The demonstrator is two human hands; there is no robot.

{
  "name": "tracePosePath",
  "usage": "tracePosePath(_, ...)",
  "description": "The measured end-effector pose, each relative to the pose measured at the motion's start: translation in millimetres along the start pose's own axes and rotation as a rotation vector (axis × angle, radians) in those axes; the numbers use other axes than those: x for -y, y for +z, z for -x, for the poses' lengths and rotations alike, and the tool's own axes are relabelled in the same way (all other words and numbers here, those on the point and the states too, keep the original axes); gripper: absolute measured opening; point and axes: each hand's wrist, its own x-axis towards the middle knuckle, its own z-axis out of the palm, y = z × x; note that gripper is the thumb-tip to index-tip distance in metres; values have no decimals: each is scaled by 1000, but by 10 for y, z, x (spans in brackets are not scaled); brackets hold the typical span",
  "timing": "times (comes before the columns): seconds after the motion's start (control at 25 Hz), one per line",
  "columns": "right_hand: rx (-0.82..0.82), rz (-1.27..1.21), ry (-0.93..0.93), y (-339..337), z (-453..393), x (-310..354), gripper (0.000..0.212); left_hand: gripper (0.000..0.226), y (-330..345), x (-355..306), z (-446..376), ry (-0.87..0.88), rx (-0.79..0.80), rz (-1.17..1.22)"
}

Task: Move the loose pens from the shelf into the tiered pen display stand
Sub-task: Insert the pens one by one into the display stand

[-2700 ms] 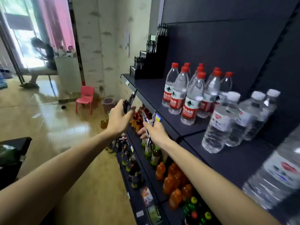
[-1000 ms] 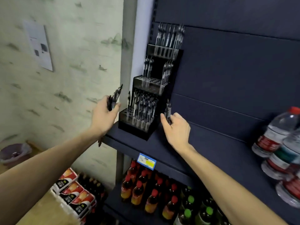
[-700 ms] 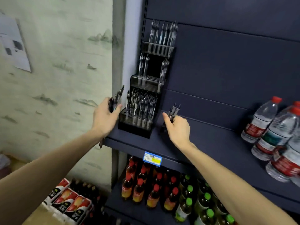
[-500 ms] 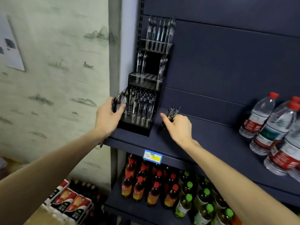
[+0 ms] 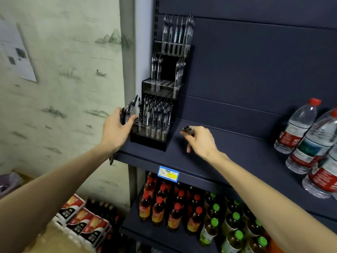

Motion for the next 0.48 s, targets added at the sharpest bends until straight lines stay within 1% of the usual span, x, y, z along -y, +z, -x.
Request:
tracePosePath(0.08, 30, -189, 17, 39, 55, 9, 15, 30, -8, 42, 26, -11, -1, -12)
tracePosePath(0.2, 75, -371, 54, 87, 81, 14, 18, 33, -16, 68, 52, -9, -6, -21)
tracePosePath(0.36, 140, -524, 138, 137, 83, 57, 38, 35, -52, 54, 11, 18, 15, -18)
tracePosePath(0.44, 145, -553, 187, 177, 75, 56, 56, 37, -84, 47, -28, 21, 24, -23)
tracePosePath(0.48, 140, -545, 182, 208, 56, 26, 63, 37, -102, 54, -51, 19, 25, -10)
